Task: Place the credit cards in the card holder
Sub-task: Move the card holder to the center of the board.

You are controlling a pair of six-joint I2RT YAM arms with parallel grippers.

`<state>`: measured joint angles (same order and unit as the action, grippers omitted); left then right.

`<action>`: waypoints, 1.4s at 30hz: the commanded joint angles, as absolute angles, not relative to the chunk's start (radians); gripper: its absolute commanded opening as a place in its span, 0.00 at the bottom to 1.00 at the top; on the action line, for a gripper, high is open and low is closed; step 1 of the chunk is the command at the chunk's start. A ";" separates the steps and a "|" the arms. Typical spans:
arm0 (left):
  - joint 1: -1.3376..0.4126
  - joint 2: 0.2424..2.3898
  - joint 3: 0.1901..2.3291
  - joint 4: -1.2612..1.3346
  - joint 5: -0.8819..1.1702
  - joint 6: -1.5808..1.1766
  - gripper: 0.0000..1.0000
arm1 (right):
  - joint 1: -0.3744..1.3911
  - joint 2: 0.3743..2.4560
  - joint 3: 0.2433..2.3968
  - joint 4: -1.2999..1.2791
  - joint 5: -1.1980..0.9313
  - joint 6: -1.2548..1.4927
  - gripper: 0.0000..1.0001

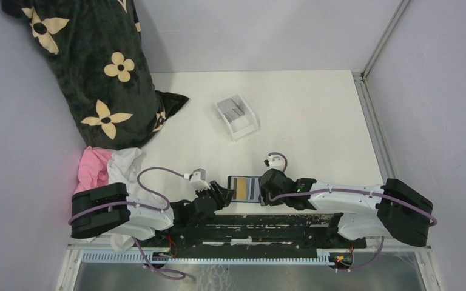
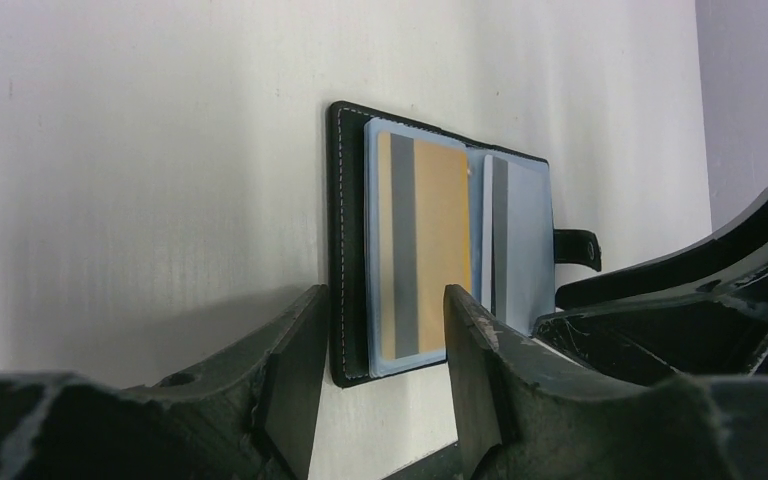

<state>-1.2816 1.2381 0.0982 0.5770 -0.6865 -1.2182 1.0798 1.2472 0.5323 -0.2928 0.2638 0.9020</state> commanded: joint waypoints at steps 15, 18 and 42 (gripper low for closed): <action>-1.117 1.311 0.130 0.607 -0.650 -1.182 0.50 | 0.999 1.441 0.683 -0.162 0.227 0.811 0.46; -1.042 1.296 0.138 0.610 -0.616 -1.144 0.50 | 0.966 1.487 0.736 -0.151 0.210 0.781 0.46; -0.880 0.990 0.285 0.372 -0.627 -0.893 0.60 | 0.902 1.485 1.079 -0.458 0.374 0.440 0.79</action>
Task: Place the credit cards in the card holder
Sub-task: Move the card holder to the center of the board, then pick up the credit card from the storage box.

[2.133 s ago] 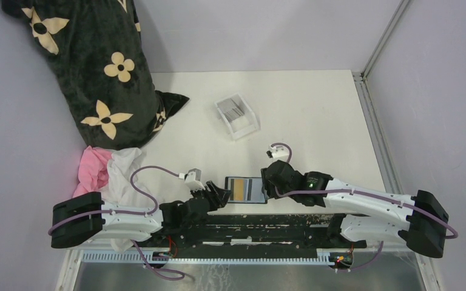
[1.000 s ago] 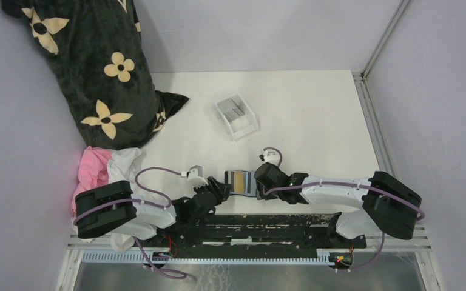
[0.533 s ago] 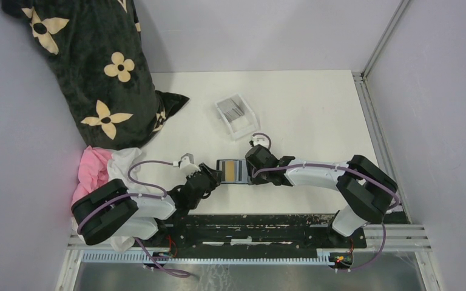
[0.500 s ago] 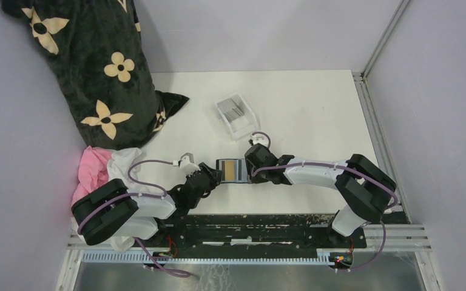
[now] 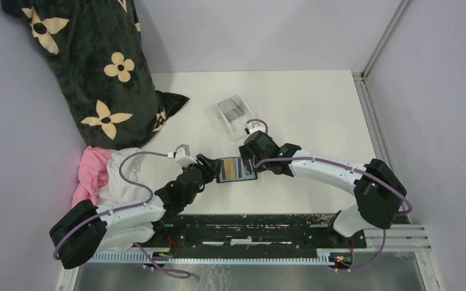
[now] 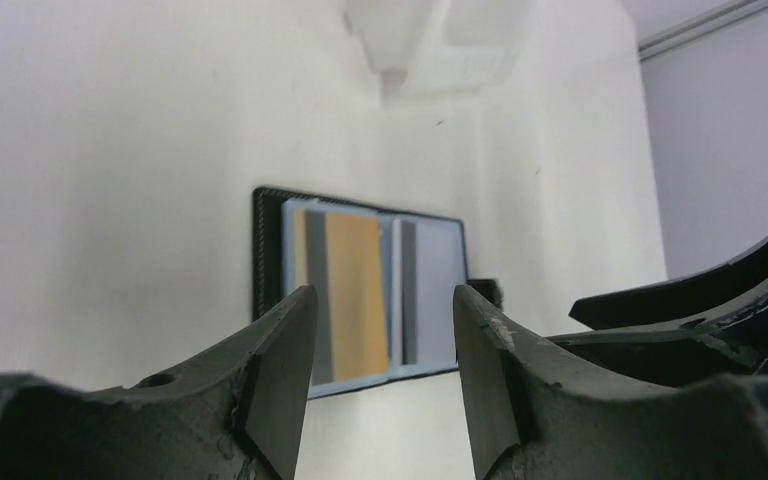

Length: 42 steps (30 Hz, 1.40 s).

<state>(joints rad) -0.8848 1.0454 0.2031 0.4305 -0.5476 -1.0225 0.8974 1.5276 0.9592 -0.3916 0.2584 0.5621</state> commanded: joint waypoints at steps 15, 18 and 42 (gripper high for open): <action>-0.744 1.255 0.486 0.486 -0.568 -0.788 0.68 | 0.685 1.893 1.685 -0.501 0.172 0.213 0.81; -0.697 1.331 0.509 0.556 -0.508 -0.802 0.68 | 0.646 1.989 1.808 -0.507 0.093 0.207 0.79; -0.564 1.726 0.664 0.792 -0.370 -0.841 0.67 | 0.493 2.466 2.360 -0.555 -0.245 0.254 0.72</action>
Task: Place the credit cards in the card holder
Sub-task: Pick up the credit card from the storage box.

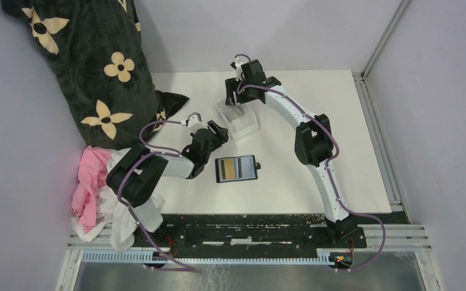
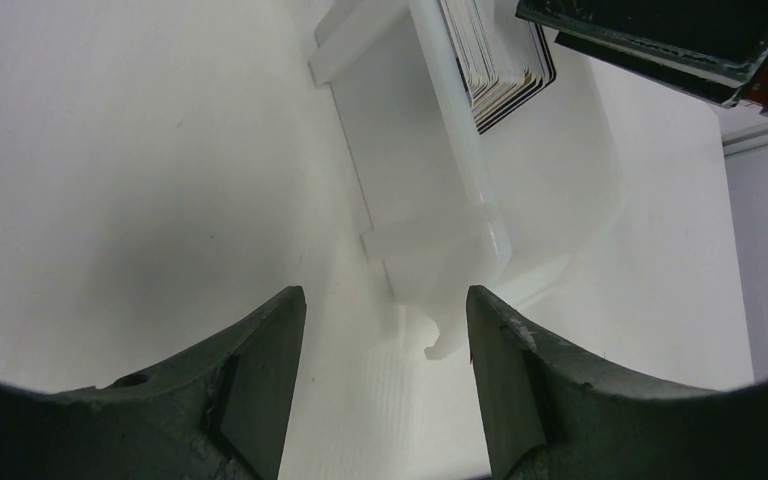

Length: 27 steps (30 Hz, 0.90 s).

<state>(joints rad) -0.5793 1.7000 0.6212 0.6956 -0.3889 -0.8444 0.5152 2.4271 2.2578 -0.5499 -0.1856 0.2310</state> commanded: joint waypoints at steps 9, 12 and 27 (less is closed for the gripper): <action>-0.530 1.798 0.700 0.833 -0.313 -0.853 0.67 | 0.475 2.542 2.428 -0.594 -0.315 0.296 0.63; -0.523 1.808 0.705 0.843 -0.301 -0.856 0.67 | 0.472 2.541 2.409 -0.588 -0.354 0.322 0.57; -0.491 1.874 0.795 0.800 -0.206 -0.850 0.66 | 0.490 2.423 2.309 -0.538 -0.406 0.367 0.33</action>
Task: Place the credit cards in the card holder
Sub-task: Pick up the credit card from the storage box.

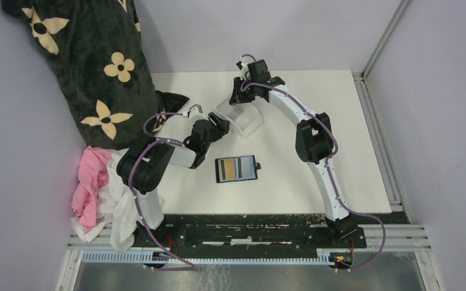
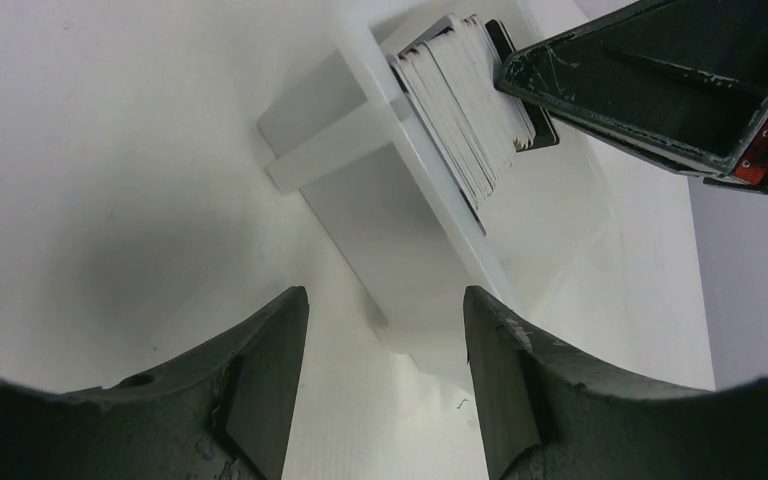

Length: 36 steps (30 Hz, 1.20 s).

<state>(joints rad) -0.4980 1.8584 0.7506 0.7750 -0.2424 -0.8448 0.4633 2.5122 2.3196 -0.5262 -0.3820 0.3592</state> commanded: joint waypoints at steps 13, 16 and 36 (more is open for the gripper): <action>-0.480 1.868 0.783 0.801 -0.195 -0.848 0.65 | 0.507 2.395 2.302 -0.540 -0.391 0.367 0.31; -0.477 1.868 0.782 0.803 -0.192 -0.848 0.65 | 0.507 2.395 2.304 -0.544 -0.381 0.365 0.26; -0.475 1.795 0.738 0.832 -0.199 -0.838 0.65 | 0.557 2.289 2.275 -0.605 -0.055 0.180 0.01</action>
